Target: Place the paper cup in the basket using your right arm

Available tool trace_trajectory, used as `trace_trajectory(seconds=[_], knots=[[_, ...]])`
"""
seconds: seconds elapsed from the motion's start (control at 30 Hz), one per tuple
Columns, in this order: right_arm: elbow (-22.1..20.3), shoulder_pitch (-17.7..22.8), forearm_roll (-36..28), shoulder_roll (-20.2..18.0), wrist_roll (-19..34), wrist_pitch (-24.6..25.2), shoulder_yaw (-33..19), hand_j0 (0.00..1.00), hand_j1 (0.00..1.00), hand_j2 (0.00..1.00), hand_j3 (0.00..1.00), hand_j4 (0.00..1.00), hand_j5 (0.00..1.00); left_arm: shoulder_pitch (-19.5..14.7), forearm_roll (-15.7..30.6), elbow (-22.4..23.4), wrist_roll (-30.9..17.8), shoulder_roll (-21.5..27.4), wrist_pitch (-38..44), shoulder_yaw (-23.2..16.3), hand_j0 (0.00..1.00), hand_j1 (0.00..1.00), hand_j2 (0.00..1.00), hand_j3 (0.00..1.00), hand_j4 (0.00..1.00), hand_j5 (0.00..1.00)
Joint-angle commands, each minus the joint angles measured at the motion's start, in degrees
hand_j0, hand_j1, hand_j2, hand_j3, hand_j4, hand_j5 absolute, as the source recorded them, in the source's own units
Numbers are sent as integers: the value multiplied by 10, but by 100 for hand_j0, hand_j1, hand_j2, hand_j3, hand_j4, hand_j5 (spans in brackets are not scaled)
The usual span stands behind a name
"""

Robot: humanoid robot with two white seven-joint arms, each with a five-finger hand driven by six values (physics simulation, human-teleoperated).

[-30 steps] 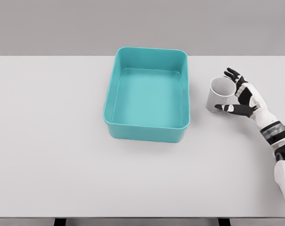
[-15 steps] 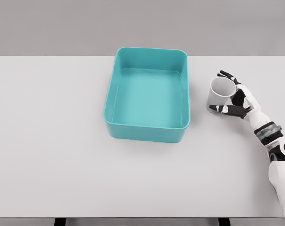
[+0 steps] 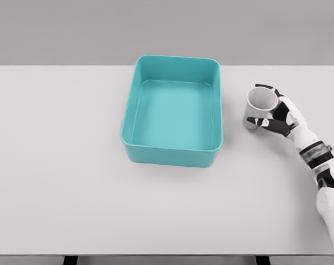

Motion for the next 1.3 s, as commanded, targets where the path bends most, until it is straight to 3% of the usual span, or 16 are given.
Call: trace_trajectory(seconds=[0.0,0.47,0.7,0.83,1.27], knots=[[-4,0,-2,-2,0,0,0,60,60,60,60,60,60,0,0,0,0,0,0,0,100,100,100,100,100,100],[-70,-2,14,-29,0,-1,1,55,55,55,55,55,55,0,0,0,0,0,0,0,100,100,100,100,100,100],[-133,-7,101,-28,0,-2,13,55,55,55,55,55,55,0,0,0,0,0,0,0,100,100,100,100,100,100],[-159,-29,138,-29,0,-2,35,55,55,55,55,55,55,0,0,0,0,0,0,0,100,100,100,100,100,100],[-154,-112,231,-19,0,0,124,54,54,54,54,54,54,0,0,0,0,0,0,0,100,100,100,100,100,100]])
